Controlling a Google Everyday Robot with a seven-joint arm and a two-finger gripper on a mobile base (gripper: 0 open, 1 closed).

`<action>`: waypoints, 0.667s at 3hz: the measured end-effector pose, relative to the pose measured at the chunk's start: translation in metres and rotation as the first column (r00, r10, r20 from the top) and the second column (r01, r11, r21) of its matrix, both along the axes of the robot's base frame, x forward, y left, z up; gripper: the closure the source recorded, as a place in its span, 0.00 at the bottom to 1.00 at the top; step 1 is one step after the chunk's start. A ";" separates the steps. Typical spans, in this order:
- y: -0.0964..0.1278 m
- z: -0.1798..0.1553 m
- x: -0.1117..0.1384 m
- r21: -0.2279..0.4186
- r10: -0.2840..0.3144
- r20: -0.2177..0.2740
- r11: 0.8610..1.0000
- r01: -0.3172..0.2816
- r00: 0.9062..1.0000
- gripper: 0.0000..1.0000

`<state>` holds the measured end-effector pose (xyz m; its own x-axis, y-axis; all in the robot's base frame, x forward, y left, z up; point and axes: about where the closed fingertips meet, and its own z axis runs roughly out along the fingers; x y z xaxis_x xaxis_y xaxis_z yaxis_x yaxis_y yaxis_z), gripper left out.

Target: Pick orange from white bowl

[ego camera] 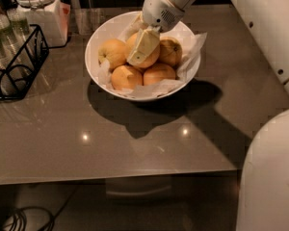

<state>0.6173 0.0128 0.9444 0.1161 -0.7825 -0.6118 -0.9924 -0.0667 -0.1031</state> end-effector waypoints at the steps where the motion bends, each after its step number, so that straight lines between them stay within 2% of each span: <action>1: -0.015 0.019 -0.006 0.166 0.016 0.066 0.986 -0.027 0.998 1.00; 2: -0.034 0.046 -0.029 0.398 0.047 0.155 0.911 -0.106 0.987 1.00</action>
Offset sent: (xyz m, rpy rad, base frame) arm -0.0775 -0.1183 0.0964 0.7838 -0.2829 0.1184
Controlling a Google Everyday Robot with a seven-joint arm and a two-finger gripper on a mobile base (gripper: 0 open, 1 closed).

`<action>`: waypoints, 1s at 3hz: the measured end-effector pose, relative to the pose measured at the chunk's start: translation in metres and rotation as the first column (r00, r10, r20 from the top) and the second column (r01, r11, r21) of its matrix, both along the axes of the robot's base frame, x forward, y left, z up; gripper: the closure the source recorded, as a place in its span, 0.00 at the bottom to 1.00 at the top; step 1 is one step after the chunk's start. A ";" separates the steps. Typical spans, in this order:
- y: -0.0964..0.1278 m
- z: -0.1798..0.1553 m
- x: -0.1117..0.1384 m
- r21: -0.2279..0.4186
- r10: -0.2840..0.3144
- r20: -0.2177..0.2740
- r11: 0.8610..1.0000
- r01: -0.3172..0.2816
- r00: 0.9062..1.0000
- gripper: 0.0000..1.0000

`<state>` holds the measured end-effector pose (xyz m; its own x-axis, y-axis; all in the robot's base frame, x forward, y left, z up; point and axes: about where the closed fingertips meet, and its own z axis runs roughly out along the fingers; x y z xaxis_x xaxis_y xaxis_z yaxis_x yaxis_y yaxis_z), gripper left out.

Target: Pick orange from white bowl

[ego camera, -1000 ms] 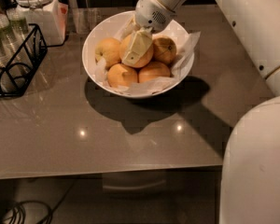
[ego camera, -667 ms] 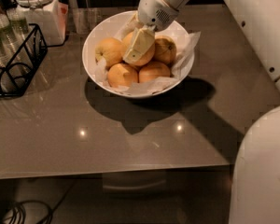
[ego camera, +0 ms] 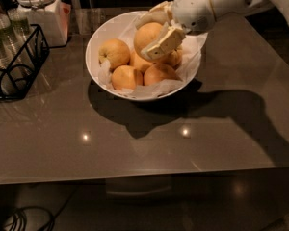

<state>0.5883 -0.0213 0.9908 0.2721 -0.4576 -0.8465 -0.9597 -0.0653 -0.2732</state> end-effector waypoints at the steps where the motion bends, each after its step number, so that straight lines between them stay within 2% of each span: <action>1: -0.018 0.025 -0.042 0.198 0.044 0.083 0.978 -0.060 0.996 1.00; 2: -0.049 0.034 -0.085 0.299 0.017 0.111 0.953 -0.050 0.994 1.00; 3: -0.077 0.033 -0.117 0.371 -0.042 0.115 0.929 -0.004 0.992 1.00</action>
Offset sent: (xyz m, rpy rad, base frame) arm -0.1411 -0.1140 0.0393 0.4252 -0.1376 -0.0362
